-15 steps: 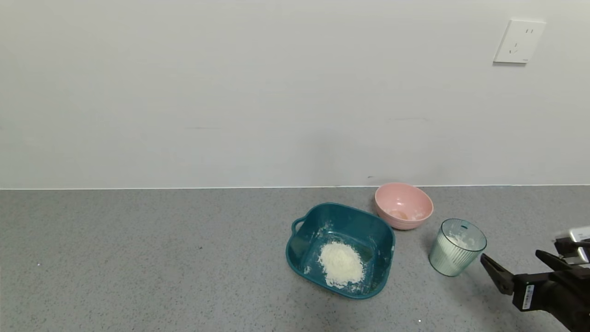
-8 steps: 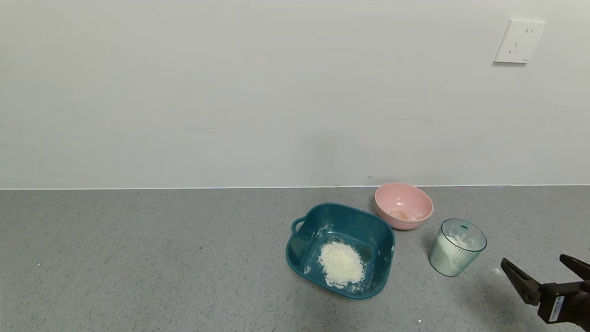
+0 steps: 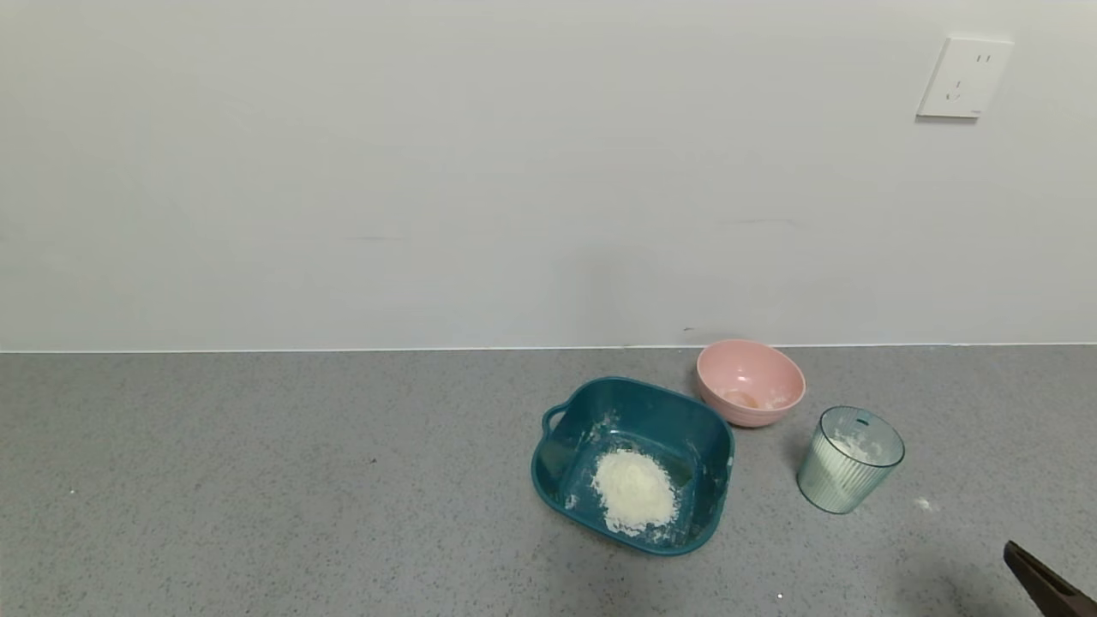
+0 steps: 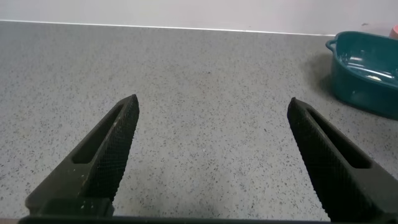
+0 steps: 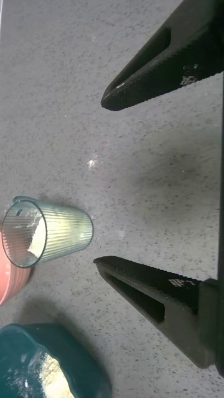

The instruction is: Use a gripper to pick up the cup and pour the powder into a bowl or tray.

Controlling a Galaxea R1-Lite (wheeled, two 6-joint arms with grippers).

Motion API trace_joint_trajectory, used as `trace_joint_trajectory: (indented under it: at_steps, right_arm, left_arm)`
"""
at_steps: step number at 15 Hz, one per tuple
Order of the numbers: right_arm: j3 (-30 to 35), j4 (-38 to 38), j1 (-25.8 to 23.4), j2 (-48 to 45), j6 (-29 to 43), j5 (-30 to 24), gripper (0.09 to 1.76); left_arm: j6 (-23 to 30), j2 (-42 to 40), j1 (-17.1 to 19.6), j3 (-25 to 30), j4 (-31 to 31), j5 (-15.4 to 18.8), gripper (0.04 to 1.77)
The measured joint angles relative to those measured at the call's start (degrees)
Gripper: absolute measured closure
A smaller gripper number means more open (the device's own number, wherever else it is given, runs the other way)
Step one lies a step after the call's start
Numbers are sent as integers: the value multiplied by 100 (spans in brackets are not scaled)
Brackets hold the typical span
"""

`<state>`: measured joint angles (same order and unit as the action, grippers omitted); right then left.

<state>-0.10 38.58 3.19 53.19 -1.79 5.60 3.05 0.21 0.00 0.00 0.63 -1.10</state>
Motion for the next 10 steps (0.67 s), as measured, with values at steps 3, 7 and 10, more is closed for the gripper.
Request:
trace_joint_trajectory:
  at_steps: [3, 7, 10]
  right_arm:
    - [-15, -857, -492, -992, 6, -486, 15]
    - [-1, -1910, -794, -2304, 28, -617, 15]
    - [7, -2164, -969, -2954, 34, -779, 15]
  left_arm:
    - [0, 0, 0, 0, -1, 0, 9]
    - [0, 0, 0, 0, -1, -2, 9]
    - [0, 0, 0, 0, 0, 0, 9]
